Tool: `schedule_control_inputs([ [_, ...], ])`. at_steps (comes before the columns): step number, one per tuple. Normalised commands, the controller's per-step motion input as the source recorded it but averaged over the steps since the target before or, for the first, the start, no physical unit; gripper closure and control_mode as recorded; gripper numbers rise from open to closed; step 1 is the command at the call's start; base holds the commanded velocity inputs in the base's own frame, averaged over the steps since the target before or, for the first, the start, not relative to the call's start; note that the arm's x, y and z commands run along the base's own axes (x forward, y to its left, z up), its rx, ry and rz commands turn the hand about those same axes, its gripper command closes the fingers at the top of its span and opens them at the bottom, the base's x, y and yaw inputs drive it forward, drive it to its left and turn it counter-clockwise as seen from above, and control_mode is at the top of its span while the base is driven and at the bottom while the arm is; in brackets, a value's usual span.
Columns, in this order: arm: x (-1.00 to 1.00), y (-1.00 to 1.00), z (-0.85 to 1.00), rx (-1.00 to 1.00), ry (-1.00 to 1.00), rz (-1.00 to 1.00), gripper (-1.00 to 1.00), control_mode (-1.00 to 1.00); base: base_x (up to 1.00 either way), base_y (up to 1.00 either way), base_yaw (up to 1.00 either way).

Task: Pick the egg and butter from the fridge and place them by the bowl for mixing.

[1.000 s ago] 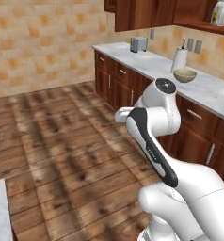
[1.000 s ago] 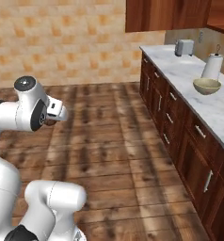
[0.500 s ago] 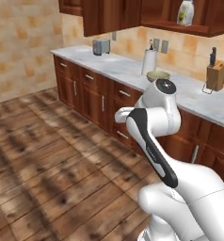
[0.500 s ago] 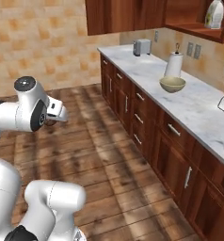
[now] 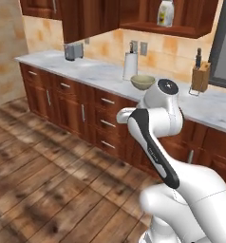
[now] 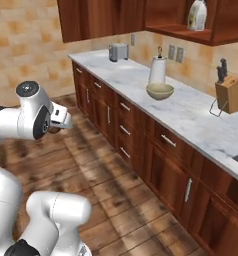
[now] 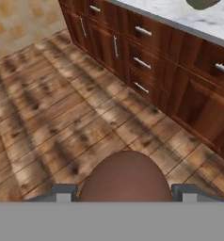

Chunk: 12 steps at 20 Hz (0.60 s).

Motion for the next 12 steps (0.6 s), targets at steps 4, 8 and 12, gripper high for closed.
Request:
schedule_control_inputs([
  [4,0.0,0.0,0.0,0.0,0.0,0.0,1.0,1.0,0.66,0.11,-0.33],
  [8,0.0,0.0,0.0,0.0,0.0,0.0,1.0,1.0,0.69,0.1,-0.3],
  [12,0.0,0.0,0.0,0.0,0.0,0.0,1.0,1.0,0.71,0.1,-0.28],
])
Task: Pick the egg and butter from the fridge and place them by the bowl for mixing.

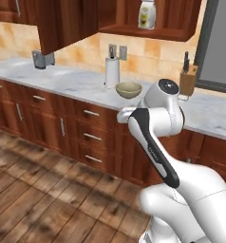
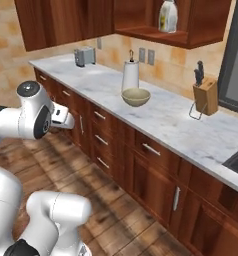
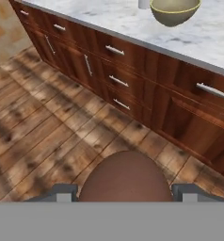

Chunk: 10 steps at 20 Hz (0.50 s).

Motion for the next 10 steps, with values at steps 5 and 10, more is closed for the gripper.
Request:
schedule_control_inputs([
  [5,0.0,0.0,0.0,0.0,0.0,0.0,1.0,1.0,0.77,0.11,-0.23],
  [10,0.0,0.0,0.0,0.0,0.0,0.0,1.0,1.0,0.79,0.18,-0.25],
])
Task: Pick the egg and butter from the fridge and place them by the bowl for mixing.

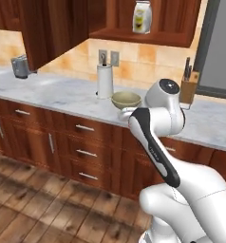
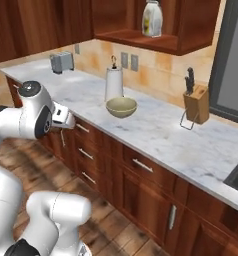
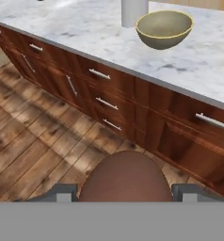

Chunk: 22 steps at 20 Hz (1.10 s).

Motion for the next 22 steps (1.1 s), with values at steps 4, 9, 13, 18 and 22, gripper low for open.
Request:
schedule_control_inputs([
  [4,0.0,0.0,0.0,0.0,0.0,0.0,1.0,1.0,0.77,0.23,-0.32],
  [9,0.0,0.0,0.0,0.0,0.0,0.0,1.0,1.0,0.77,0.23,-0.31],
  [13,0.0,0.0,0.0,0.0,0.0,0.0,1.0,1.0,0.66,0.26,-0.43],
  [18,0.0,0.0,0.0,0.0,0.0,0.0,1.0,1.0,0.64,0.26,-0.45],
  [22,0.0,0.0,0.0,0.0,0.0,0.0,1.0,1.0,0.66,0.28,-0.42],
])
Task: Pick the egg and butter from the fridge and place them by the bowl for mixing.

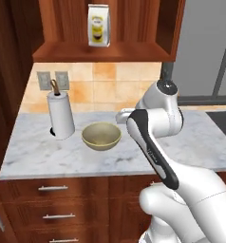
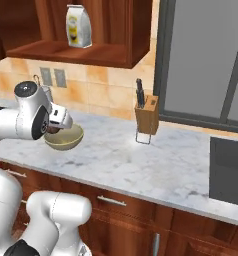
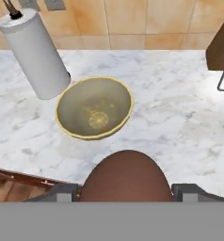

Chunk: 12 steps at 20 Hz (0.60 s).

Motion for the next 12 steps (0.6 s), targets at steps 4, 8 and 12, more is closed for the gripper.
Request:
schedule_control_inputs([
  [4,0.0,0.0,0.0,0.0,0.0,0.0,1.0,1.0,0.56,0.41,-0.43],
  [8,0.0,0.0,0.0,0.0,0.0,0.0,1.0,1.0,0.45,0.44,-0.33],
  [12,0.0,0.0,0.0,0.0,0.0,0.0,1.0,1.0,0.34,0.36,-0.2],
])
